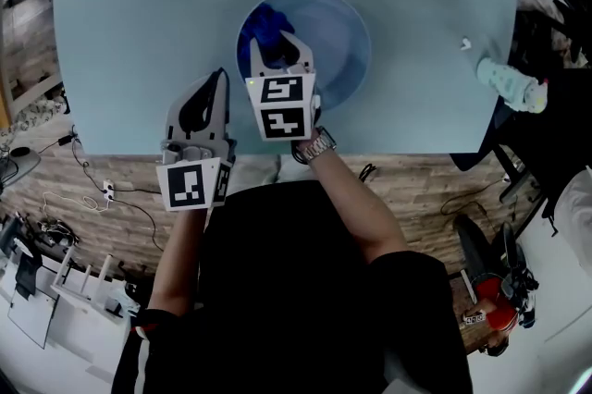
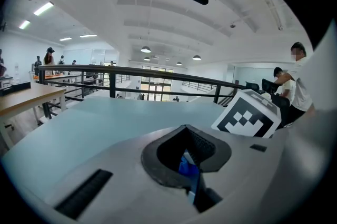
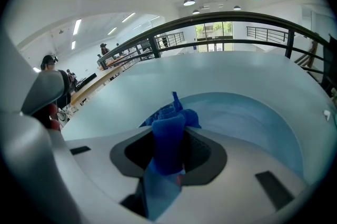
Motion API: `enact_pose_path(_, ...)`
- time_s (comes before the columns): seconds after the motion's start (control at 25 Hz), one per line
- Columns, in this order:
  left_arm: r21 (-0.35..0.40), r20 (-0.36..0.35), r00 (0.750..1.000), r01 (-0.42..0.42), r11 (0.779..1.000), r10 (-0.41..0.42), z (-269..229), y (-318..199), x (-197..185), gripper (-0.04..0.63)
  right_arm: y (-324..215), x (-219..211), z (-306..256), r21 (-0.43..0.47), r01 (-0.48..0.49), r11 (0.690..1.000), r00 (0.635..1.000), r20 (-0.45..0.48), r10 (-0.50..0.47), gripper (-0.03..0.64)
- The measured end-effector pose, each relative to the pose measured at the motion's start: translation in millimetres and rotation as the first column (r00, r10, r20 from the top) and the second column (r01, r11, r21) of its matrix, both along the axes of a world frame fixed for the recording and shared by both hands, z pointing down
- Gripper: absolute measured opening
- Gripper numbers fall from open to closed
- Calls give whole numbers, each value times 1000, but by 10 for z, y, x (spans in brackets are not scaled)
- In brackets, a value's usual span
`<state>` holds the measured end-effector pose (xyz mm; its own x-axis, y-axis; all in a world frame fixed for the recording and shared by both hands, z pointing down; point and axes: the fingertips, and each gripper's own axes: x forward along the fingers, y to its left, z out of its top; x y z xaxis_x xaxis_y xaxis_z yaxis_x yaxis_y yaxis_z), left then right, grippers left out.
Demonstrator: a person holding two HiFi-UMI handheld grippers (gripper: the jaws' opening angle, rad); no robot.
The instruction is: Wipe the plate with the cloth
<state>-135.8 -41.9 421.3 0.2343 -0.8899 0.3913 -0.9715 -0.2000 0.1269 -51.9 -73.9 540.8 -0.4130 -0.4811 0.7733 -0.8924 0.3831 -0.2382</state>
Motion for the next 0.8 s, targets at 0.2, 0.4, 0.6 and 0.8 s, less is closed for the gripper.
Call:
enact_pose_path(0.2,8,-16,1000,-2,1000,2,-5,-44,19,0,-25,16,27,5,14,1000,1000,-22,-14,120)
enact_pose_path(0.4,18,-16,1000,-24,1000,24,3,-32,73,0,-24,68,39,6,10,1000,999,-35,-10,120)
enact_pose_path(0.6,5,-8,999,-41,999,41,-7,-50,130,0,-32,160,40,-4,-20,1000,999,-40,20,120)
enact_pose_path(0.8,23,-19,998,-65,998,66,-19,-77,199,1,-45,266,38,-7,-47,999,998,-47,47,120)
